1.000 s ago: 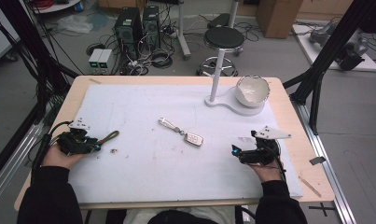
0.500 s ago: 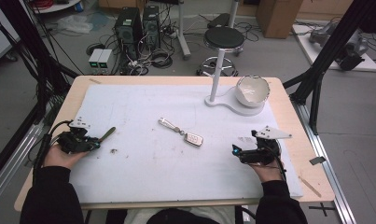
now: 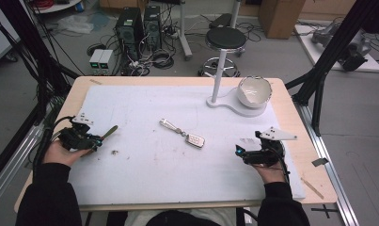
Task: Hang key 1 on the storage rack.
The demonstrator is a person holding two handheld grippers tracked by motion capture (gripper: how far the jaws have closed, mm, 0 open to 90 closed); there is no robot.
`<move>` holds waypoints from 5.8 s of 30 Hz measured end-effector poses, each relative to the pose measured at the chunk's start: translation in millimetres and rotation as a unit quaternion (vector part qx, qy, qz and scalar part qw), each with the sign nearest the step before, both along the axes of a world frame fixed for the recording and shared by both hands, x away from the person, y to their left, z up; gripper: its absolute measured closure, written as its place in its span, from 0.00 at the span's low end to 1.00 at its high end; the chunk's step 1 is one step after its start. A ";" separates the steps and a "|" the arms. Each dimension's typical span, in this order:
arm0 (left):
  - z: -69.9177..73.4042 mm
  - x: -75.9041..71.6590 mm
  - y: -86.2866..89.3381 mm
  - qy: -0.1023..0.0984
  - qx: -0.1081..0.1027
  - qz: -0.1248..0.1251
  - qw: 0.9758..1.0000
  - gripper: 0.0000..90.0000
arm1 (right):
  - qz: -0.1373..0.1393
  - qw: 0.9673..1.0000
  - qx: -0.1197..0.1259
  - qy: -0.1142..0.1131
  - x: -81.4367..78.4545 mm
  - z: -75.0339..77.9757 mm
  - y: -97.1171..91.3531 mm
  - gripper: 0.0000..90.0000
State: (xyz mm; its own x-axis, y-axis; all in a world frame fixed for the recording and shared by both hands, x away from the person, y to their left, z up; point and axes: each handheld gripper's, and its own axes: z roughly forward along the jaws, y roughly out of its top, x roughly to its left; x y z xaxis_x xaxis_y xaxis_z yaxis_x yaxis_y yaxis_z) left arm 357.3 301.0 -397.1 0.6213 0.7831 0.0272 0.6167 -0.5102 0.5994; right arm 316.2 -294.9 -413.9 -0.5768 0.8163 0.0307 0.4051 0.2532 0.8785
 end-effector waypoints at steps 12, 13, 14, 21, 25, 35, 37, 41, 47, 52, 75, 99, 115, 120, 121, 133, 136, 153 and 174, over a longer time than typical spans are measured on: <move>23.9 21.5 -17.0 0.003 0.020 0.005 1.000 0.85 | 0.007 1.000 0.003 0.001 0.3 -0.1 -0.2 0.01; 25.2 22.6 -18.3 0.001 0.020 0.005 1.000 0.85 | 0.009 1.000 0.004 -0.001 0.3 -0.1 -0.2 0.01; 26.5 23.6 -19.4 0.002 0.022 0.005 1.000 0.85 | 0.010 1.000 0.002 -0.002 0.3 -0.2 -0.2 0.01; 39.0 35.7 -27.2 0.002 0.010 0.009 1.000 0.85 | 0.017 1.000 0.002 0.003 1.0 -1.0 1.2 0.01; 50.0 44.8 -34.4 -0.008 0.003 0.009 1.000 0.85 | 0.020 1.000 -0.002 0.004 2.2 -1.9 2.5 0.01; 72.5 74.3 -57.8 -0.024 -0.009 0.013 1.000 0.85 | 0.018 1.000 0.005 0.000 1.5 -0.8 0.2 0.01; 77.3 77.8 -63.6 -0.027 -0.015 0.003 1.000 0.85 | 0.018 1.000 0.006 -0.001 1.2 -0.7 -0.6 0.01; 85.9 84.5 -70.6 -0.029 -0.026 -0.003 0.999 0.85 | 0.015 1.000 0.010 0.000 1.2 -0.8 -3.8 0.01; 100.4 95.5 -82.0 -0.039 -0.029 -0.006 0.999 0.85 | 0.014 1.000 0.013 -0.002 1.4 -1.0 -6.0 0.01; 105.1 107.2 -104.0 -0.048 -0.029 -0.022 0.998 0.85 | 0.016 1.000 0.009 0.001 1.8 -1.7 -4.8 0.01; 124.3 152.2 -188.7 -0.055 -0.054 -0.045 0.996 0.85 | 0.006 1.000 0.019 -0.011 -0.7 -0.2 -9.6 0.01; 116.5 163.4 -242.4 -0.074 -0.030 -0.059 0.995 0.85 | 0.017 1.000 0.013 -0.009 -3.0 -1.1 -6.6 0.01; 110.1 158.7 -276.0 -0.092 -0.036 -0.089 0.991 0.85 | 0.016 1.000 0.010 -0.008 -3.3 -1.9 -7.3 0.01; 108.3 161.8 -278.4 -0.093 -0.048 -0.091 0.990 0.85 | 0.015 1.000 0.009 -0.006 -2.6 -2.8 -7.3 0.01; 107.1 161.8 -280.0 -0.092 -0.048 -0.092 0.990 0.85 | 0.016 1.000 0.008 -0.006 -2.5 -2.9 -6.9 0.01; 94.0 164.7 -290.6 -0.079 -0.056 -0.110 0.989 0.85 | 0.014 1.000 0.007 -0.005 -3.2 -3.1 -7.1 0.01; 90.8 165.2 -293.9 -0.078 -0.055 -0.111 0.989 0.85 | 0.014 1.000 0.005 -0.005 -3.0 -3.6 -7.2 0.01; 70.4 169.7 -307.4 -0.028 -0.061 -0.135 0.989 0.60 | 0.015 1.000 0.004 0.001 -0.8 -4.9 -7.8 0.01; 72.8 147.0 -265.9 -0.034 -0.089 -0.139 0.986 0.02 | 0.016 1.000 0.003 0.000 -0.3 -5.2 -7.6 0.01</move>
